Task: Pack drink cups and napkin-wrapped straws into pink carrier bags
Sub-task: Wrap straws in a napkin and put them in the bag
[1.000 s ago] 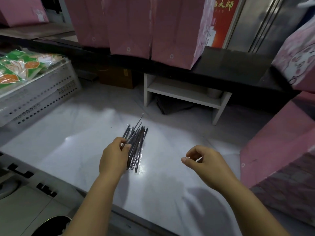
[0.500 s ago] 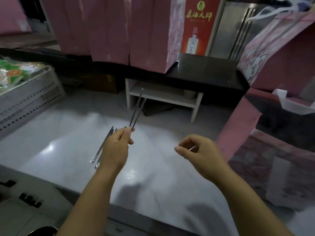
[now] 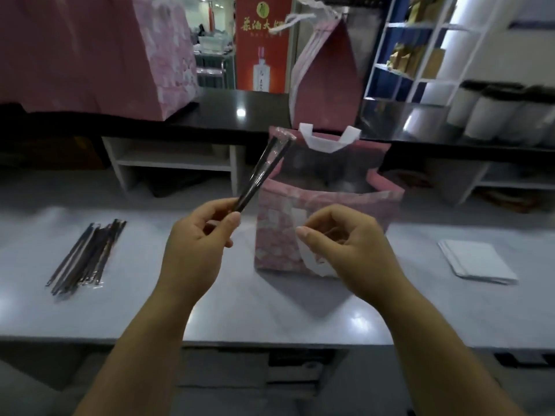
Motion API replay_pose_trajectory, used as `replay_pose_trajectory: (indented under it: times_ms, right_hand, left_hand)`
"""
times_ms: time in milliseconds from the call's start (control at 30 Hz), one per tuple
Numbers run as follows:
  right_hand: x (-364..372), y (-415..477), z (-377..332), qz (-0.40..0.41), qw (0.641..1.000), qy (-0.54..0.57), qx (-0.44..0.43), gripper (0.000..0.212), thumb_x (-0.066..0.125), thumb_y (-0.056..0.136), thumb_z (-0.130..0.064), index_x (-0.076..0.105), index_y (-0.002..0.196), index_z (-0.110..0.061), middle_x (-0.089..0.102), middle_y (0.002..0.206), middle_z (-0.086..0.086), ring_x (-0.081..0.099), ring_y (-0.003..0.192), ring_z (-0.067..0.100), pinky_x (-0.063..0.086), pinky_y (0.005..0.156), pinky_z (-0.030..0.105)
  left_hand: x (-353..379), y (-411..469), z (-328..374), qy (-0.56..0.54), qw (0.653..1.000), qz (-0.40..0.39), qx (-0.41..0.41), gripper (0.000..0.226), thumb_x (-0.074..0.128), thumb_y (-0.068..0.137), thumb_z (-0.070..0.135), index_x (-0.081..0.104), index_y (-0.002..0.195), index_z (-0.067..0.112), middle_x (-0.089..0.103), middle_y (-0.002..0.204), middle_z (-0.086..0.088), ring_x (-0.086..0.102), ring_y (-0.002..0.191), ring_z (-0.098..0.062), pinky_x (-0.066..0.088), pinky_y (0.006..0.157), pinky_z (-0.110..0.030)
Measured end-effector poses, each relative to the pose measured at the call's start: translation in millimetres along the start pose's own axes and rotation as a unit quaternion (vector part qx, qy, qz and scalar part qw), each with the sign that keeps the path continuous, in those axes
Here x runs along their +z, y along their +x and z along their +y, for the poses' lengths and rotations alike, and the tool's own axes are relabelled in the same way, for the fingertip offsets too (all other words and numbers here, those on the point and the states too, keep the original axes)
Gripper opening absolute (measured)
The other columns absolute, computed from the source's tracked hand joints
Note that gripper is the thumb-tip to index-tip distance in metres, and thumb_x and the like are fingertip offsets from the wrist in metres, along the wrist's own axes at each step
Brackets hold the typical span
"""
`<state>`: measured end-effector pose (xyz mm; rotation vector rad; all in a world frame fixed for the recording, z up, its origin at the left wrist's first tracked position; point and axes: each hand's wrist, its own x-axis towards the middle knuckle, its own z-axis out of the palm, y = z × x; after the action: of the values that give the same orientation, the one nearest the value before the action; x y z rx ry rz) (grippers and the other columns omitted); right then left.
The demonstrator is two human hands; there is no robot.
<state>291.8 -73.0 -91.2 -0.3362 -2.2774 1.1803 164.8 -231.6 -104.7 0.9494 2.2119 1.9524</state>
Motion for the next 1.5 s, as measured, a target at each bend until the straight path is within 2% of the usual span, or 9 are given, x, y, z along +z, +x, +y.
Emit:
replay_pose_trajectory:
  times_ms: [200,400,633,767,900,1100,1300,1400,1500]
  right_hand:
    - [-74,-52,32,0.067,0.996,-0.031,0.055,0.009,0.071,0.082,-0.029,0.067,0.079,-0.022,0.067,0.071,-0.009,0.061,0.065,0.009,0.048,0.059,0.018]
    - [-133,-87,72,0.120,0.981,-0.055,0.144,0.009,0.070,0.083,-0.031,0.066,0.079,-0.024,0.065,0.074,-0.015,0.060,0.067,0.008,0.048,0.060,0.016]
    - [-184,-95,134,0.180,0.946,-0.082,0.257,0.010,0.069,0.082,-0.036,0.065,0.076,-0.029,0.066,0.077,-0.009,0.062,0.073,0.011,0.051,0.066,0.025]
    - [-213,-88,171,0.190,0.924,-0.111,0.313,0.011,0.068,0.084,-0.038,0.064,0.077,-0.030,0.065,0.080,-0.010,0.061,0.076,0.010,0.046,0.065,0.022]
    - [-235,-76,206,0.195,0.900,-0.134,0.366,0.012,0.067,0.085,-0.037,0.064,0.081,-0.026,0.063,0.082,-0.010,0.057,0.074,0.005,0.041,0.063,0.019]
    - [-258,-57,258,0.233,0.868,-0.142,0.415,0.017,0.066,0.086,-0.038,0.062,0.093,-0.023,0.062,0.092,-0.009,0.057,0.079,0.004,0.043,0.062,0.021]
    - [-280,-35,309,0.203,0.851,-0.198,0.441,0.043,0.063,0.088,-0.038,0.054,0.123,-0.016,0.055,0.121,0.000,0.056,0.100,0.016,0.044,0.080,0.028]
    - [-294,-26,333,0.191,0.849,-0.211,0.446,0.053,0.063,0.087,-0.039,0.049,0.131,-0.014,0.048,0.130,0.004,0.052,0.114,0.022,0.045,0.091,0.033]
    - [-309,-13,352,0.145,0.855,-0.202,0.456,0.059,0.066,0.085,-0.040,0.046,0.134,-0.013,0.046,0.133,0.005,0.052,0.115,0.022,0.045,0.091,0.033]
  left_hand:
    - [86,-23,28,-0.068,0.994,-0.085,-0.003,0.023,0.050,0.093,0.013,0.060,0.098,0.033,0.062,0.081,0.001,0.056,0.059,-0.006,0.051,0.056,-0.016]
    - [171,-33,39,-0.098,0.977,-0.189,-0.015,0.020,0.048,0.094,0.010,0.058,0.097,0.027,0.061,0.083,-0.004,0.063,0.069,-0.014,0.057,0.069,-0.028]
    - [268,-16,22,-0.099,0.957,-0.264,-0.063,0.025,0.044,0.096,0.008,0.052,0.092,0.032,0.059,0.088,-0.003,0.065,0.068,-0.011,0.055,0.071,-0.028]
    - [321,9,4,-0.101,0.947,-0.290,-0.090,0.028,0.040,0.096,0.005,0.050,0.093,0.031,0.060,0.090,-0.003,0.064,0.069,-0.014,0.056,0.073,-0.036]
    - [364,32,-11,-0.088,0.934,-0.326,-0.120,0.026,0.039,0.096,0.004,0.050,0.094,0.027,0.065,0.091,-0.003,0.061,0.073,-0.018,0.050,0.066,-0.031]
    - [404,52,-35,-0.054,0.928,-0.331,-0.160,0.024,0.043,0.093,0.007,0.053,0.093,0.028,0.066,0.085,-0.002,0.055,0.067,-0.016,0.041,0.063,-0.030]
    - [428,61,-52,-0.029,0.933,-0.301,-0.197,0.013,0.046,0.094,0.015,0.054,0.098,0.025,0.066,0.083,0.000,0.052,0.065,-0.015,0.041,0.063,-0.031]
    - [443,64,-58,-0.023,0.936,-0.275,-0.221,0.005,0.051,0.094,0.027,0.055,0.095,0.025,0.064,0.081,-0.001,0.049,0.063,-0.016,0.040,0.062,-0.031]
    - [460,65,-61,-0.015,0.941,-0.241,-0.235,0.002,0.056,0.091,0.028,0.055,0.090,0.027,0.061,0.078,-0.001,0.047,0.060,-0.015,0.038,0.059,-0.030]
